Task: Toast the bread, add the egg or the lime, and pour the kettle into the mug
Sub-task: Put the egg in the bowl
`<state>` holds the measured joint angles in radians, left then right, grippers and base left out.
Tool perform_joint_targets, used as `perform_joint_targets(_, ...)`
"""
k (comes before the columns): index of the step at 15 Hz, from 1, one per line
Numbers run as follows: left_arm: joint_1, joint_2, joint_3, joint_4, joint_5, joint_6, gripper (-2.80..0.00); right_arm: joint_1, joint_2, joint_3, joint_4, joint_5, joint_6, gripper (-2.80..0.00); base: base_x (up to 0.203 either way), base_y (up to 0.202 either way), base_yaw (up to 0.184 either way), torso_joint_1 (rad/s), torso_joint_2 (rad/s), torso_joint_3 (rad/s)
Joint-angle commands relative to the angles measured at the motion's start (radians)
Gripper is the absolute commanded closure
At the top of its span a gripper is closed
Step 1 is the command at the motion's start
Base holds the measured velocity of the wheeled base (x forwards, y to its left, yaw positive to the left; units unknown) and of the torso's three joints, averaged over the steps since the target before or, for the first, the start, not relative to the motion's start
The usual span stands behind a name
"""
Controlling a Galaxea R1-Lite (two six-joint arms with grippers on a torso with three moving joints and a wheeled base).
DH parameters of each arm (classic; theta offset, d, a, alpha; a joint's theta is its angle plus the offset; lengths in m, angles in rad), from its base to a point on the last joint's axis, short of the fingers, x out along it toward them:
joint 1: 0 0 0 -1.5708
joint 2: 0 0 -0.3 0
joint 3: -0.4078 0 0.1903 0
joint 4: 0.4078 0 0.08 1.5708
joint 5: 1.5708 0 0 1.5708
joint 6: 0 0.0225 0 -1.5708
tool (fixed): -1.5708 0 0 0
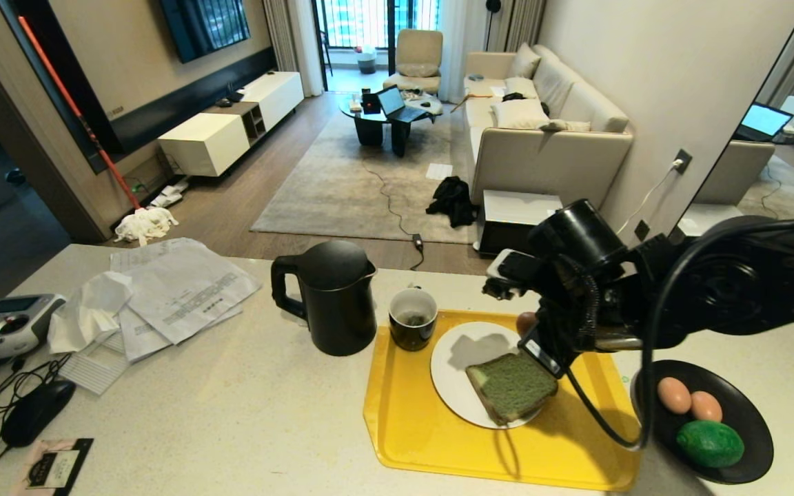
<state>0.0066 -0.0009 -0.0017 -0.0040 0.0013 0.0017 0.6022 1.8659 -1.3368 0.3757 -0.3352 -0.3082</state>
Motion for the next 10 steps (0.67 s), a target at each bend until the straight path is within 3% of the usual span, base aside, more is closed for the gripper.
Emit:
perform_joint_targets(1,0.0,-0.001,0.0,-0.001,0.0,0.0,0.0,0.013,0.156,-0.091,0.005,0.025,0.043,0.0,0.0,0.0,0.0,0.0,0.0,0.0)
perform_joint_targets(4,0.0,-0.001,0.0,-0.001,0.0,0.0,0.0,0.014,0.264,-0.182,0.006,0.083,0.084,0.0,0.0,0.0,0.0,0.0,0.0,0.0)
perform_joint_targets(10,0.0,-0.001,0.0,-0.001,0.0,0.0,0.0,0.011,0.431,-0.357,0.005,0.085,0.113,0.0,0.0,0.0,0.0,0.0,0.0,0.0)
